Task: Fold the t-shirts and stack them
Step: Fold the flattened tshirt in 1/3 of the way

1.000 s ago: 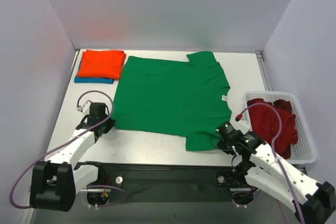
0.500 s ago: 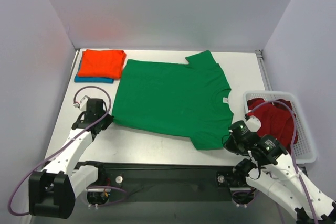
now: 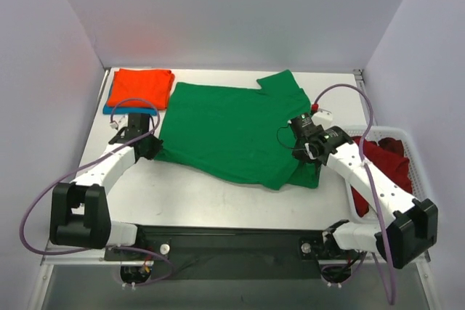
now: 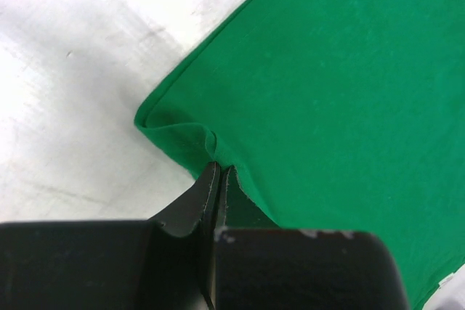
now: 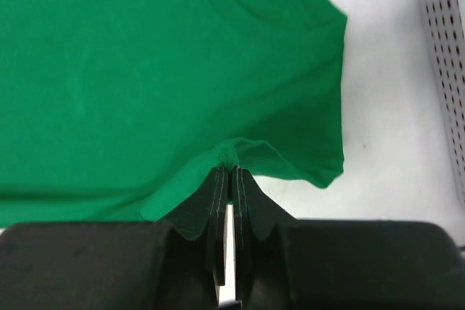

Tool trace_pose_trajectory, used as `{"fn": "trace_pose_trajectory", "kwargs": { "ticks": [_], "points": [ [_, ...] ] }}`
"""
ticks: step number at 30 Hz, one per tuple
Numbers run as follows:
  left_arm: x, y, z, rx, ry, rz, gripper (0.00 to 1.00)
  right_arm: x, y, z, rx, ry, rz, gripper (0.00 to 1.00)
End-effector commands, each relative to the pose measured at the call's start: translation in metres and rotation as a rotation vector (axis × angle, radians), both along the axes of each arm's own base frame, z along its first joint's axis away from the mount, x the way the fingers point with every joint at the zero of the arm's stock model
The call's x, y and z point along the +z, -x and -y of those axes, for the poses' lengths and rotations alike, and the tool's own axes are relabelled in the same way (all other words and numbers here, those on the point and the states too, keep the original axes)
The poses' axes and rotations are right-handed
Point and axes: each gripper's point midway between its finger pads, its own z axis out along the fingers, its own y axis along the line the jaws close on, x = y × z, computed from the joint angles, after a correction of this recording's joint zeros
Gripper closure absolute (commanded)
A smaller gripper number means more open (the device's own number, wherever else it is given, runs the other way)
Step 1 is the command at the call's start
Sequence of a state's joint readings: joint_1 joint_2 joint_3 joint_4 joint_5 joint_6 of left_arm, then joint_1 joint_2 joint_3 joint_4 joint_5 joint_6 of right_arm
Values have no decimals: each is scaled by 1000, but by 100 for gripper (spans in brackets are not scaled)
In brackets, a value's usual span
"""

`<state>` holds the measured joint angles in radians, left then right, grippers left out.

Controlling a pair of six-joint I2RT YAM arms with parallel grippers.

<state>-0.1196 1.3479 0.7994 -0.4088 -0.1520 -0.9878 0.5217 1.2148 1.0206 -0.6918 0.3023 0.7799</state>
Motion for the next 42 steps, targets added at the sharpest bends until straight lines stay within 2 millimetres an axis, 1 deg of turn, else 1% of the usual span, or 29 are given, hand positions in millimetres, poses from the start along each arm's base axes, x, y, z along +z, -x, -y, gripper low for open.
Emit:
{"fn": "trace_pose_trajectory", "kwargs": {
  "ticks": [1, 2, 3, 4, 5, 8, 10, 11, 13, 21, 23, 27, 32, 40, 42],
  "points": [
    [17, -31, 6, 6, 22, 60, 100, 17, -31, 3, 0, 8, 67, 100],
    [21, -37, 7, 9, 24, 68, 100, 20, -39, 2, -7, 9, 72, 100],
    [14, -39, 7, 11, 27, 48, 100, 22, -44, 3, -10, 14, 75, 100],
    [12, -41, 7, 18, 34, 44, 100, 22, -49, 8, -23, 20, 74, 100],
    [12, -45, 7, 21, 40, 51, 100, 23, -56, 5, -21, 14, 74, 100],
    [6, -52, 8, 25, 48, 45, 100, 22, -70, 7, -40, 13, 75, 100],
    [8, -57, 8, 25, 52, 50, 100, 21, -75, 8, -49, 10, 74, 100],
    [9, -59, 7, 27, 54, 52, 100, 17, -79, 11, -57, 11, 65, 100],
    [7, -63, 4, 37, 60, 50, 100, 19, -85, 13, -69, 5, 70, 100],
    [5, -71, -4, 49, 95, 62, 100, 17, -94, 30, -110, -6, 73, 100],
    [4, -73, -4, 48, 104, 68, 100, 16, -96, 30, -108, -11, 72, 100],
    [9, -79, -3, 46, 116, 82, 100, 11, -96, 35, -119, -5, 63, 100],
    [9, -86, -1, 45, 122, 87, 100, 11, -100, 39, -133, -20, 66, 100],
    [15, -96, -3, 46, 126, 107, 100, 10, -106, 44, -153, -40, 62, 100],
    [12, -96, -3, 47, 128, 100, 100, 10, -107, 46, -163, -47, 64, 100]
  ]
}}
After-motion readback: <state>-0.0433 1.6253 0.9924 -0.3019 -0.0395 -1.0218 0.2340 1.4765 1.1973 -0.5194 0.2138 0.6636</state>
